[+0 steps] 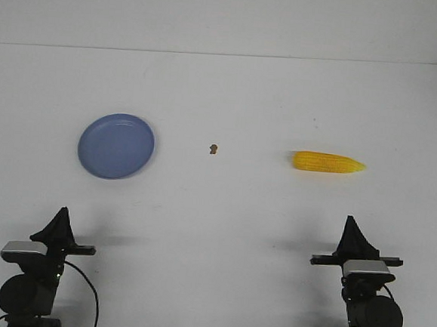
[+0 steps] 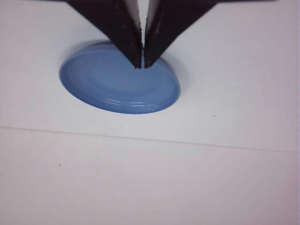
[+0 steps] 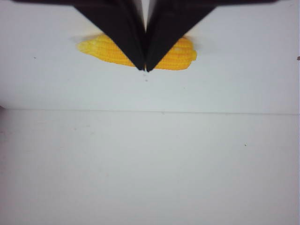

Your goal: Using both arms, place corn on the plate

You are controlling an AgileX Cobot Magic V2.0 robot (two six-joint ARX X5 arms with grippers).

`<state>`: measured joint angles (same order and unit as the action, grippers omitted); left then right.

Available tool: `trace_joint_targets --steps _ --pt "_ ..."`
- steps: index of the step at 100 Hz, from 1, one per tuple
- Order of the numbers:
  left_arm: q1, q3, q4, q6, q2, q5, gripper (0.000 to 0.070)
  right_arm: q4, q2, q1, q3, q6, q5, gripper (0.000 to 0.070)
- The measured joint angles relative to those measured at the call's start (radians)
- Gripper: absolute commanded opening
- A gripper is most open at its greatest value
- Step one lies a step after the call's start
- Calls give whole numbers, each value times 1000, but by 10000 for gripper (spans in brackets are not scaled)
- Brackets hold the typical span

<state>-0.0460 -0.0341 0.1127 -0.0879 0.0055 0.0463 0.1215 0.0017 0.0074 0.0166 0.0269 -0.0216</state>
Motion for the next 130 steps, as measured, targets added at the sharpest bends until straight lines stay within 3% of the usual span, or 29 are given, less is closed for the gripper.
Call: trace_joint_targets --steps 81,107,130 --pt "0 0 7 0 0 0 12 1 0 0 0 0 0 0" --pt "0 -21 -17 -1 0 0 12 92 0 0 0 17 0 0" --pt "0 -212 -185 -31 56 18 12 -74 10 0 105 61 0 0"
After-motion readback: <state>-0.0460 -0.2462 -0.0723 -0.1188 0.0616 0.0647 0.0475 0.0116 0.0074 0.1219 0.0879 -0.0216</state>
